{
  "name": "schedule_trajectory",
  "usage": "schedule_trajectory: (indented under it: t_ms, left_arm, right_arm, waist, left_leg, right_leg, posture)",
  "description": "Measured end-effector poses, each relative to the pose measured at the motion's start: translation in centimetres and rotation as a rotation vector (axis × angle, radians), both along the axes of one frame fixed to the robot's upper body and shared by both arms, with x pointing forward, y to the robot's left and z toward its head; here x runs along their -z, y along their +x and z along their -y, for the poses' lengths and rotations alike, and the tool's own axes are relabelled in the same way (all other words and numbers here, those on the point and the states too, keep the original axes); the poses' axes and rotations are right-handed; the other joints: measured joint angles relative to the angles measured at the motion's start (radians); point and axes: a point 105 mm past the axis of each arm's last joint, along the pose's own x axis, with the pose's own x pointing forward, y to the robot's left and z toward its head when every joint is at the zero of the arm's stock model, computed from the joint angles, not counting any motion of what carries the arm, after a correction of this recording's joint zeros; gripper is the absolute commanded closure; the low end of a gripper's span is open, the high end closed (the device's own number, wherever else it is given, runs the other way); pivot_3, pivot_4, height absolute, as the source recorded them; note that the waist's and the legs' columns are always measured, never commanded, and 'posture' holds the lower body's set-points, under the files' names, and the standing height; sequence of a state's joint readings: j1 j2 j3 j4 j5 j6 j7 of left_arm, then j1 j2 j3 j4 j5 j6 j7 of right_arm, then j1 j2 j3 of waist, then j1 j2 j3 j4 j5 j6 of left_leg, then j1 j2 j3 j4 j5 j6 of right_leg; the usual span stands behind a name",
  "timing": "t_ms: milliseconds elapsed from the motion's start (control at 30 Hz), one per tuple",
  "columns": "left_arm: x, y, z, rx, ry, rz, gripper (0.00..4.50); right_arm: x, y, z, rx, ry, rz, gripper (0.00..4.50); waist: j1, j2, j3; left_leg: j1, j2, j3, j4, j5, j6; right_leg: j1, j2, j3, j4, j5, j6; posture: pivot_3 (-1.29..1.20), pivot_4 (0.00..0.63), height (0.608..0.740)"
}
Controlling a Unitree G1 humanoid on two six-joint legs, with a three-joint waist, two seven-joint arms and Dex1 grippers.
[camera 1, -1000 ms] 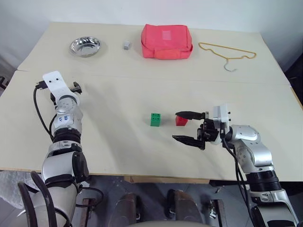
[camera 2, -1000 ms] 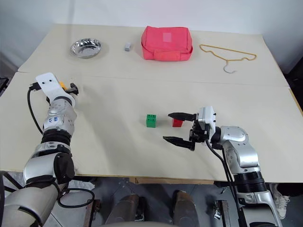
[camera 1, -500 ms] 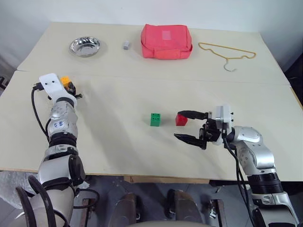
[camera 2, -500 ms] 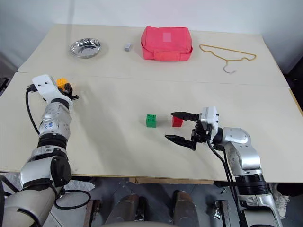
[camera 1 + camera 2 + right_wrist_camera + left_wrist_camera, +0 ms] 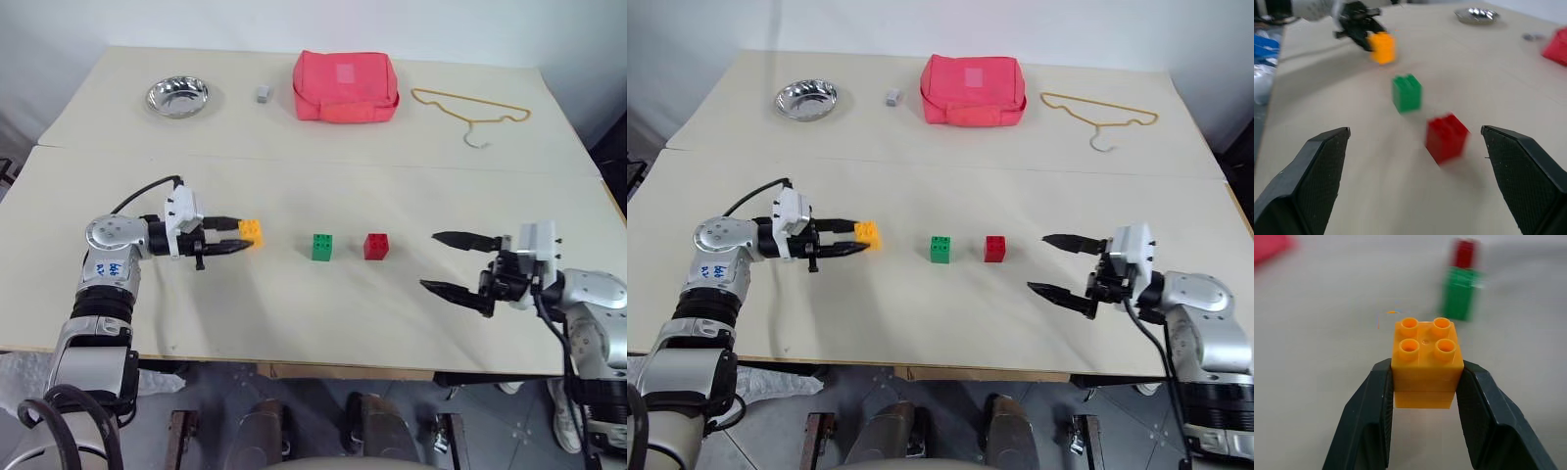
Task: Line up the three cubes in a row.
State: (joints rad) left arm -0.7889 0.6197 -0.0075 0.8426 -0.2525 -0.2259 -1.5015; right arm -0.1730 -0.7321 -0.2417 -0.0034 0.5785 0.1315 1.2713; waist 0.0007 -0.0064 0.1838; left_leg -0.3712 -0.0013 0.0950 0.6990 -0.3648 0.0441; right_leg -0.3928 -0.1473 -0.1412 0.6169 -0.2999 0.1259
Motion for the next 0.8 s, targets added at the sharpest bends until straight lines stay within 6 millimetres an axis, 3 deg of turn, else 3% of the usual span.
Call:
schedule_trajectory:
  t_ms: [267, 500, 700, 733, 800]
  left_arm:
    - [-0.3, 1.4, 0.9, -0.005, -0.029, -0.009, 3.04]
    - [1.4, 1.5, 1.8, 0.019, 0.029, -0.038, 3.04]
    - [1.2, 1.7, 2.2, 0.034, 0.052, -0.031, 3.04]
    - [1.3, 1.7, 2.3, 0.035, 0.051, -0.034, 2.33]
    - [1.4, 1.8, 2.4, 0.032, 0.045, -0.045, 1.79]
  right_arm:
    - [1.0, -1.0, -0.3, 0.03, 0.01, -0.022, 0.0]
    - [1.0, -1.5, -0.6, 0.035, 0.02, -0.038, 0.0]
    - [0.7, -1.6, -0.5, 0.046, 0.019, -0.035, 0.0]
    - [0.7, -1.6, -0.4, 0.046, 0.019, -0.036, 0.0]
    - [0.7, -1.5, -0.5, 0.044, 0.02, -0.038, 0.0]
  waist:
    - [0.0, 0.0, 0.0]
    - [0.001, 0.0, 0.0]
    - [0.002, 0.0, 0.0]
    - [0.002, 0.0, 0.0]
    - [0.001, 0.0, 0.0]
  left_leg:
    - [0.0, 0.002, 0.0, 0.001, 0.0, 0.001]
    - [0.0, 0.001, -0.001, 0.001, 0.0, 0.001]
    - [0.0, 0.001, -0.001, 0.001, 0.0, 0.001]
    - [0.0, 0.002, -0.001, 0.001, 0.0, 0.001]
    - [0.0, 0.002, -0.001, 0.001, 0.001, 0.001]
  right_leg:
    - [0.0, -0.001, 0.0, 0.001, 0.0, 0.0]
    - [0.0, -0.001, 0.0, 0.001, 0.0, 0.0]
    - [0.0, -0.001, 0.0, 0.001, 0.0, 0.0]
    - [0.0, -0.001, 0.0, 0.001, 0.0, 0.0]
    - [0.0, -0.001, 0.0, 0.001, 0.0, 0.0]
  posture:
    - [0.0, 0.15, 0.74]
    - [0.0, 0.15, 0.74]
    - [0.0, 0.15, 0.74]
    - [0.0, 0.15, 0.74]
    - [0.0, 0.15, 0.74]
